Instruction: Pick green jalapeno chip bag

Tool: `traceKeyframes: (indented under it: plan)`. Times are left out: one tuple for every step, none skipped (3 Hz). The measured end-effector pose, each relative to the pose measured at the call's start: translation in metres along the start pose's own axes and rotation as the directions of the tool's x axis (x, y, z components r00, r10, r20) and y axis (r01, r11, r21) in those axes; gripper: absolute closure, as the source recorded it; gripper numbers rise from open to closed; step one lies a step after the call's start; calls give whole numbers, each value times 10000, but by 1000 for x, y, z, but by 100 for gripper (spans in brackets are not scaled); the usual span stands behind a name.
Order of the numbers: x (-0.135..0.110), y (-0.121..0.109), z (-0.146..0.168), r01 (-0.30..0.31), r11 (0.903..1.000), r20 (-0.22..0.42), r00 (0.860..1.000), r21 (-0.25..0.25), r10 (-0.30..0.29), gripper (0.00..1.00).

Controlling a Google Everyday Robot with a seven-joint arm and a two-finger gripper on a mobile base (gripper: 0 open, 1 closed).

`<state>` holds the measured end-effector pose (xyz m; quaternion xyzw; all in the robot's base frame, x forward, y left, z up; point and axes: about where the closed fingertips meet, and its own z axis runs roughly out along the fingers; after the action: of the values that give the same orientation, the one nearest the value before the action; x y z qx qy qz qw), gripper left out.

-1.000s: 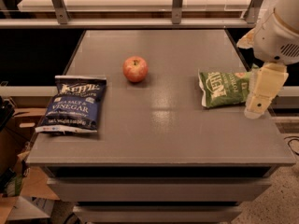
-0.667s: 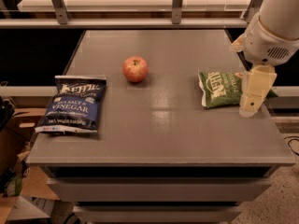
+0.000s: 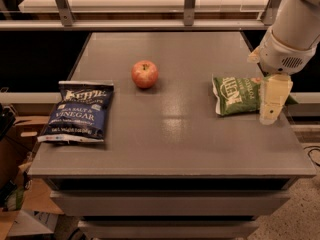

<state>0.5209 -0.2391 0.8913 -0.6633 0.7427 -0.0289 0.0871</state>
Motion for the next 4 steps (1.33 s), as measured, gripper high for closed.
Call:
traceKeyframes:
  plan:
    - [11,-12,16,-81,9997,20,10000,-245,81,0]
    - [19,-23,32,-214,9988,16,9998,-444,215,0]
    - [22,-30,45,-293,9970,-47,9996,-716,291,0]
    - [21,-35,55,-405,9953,-17,9992,-881,405,17]
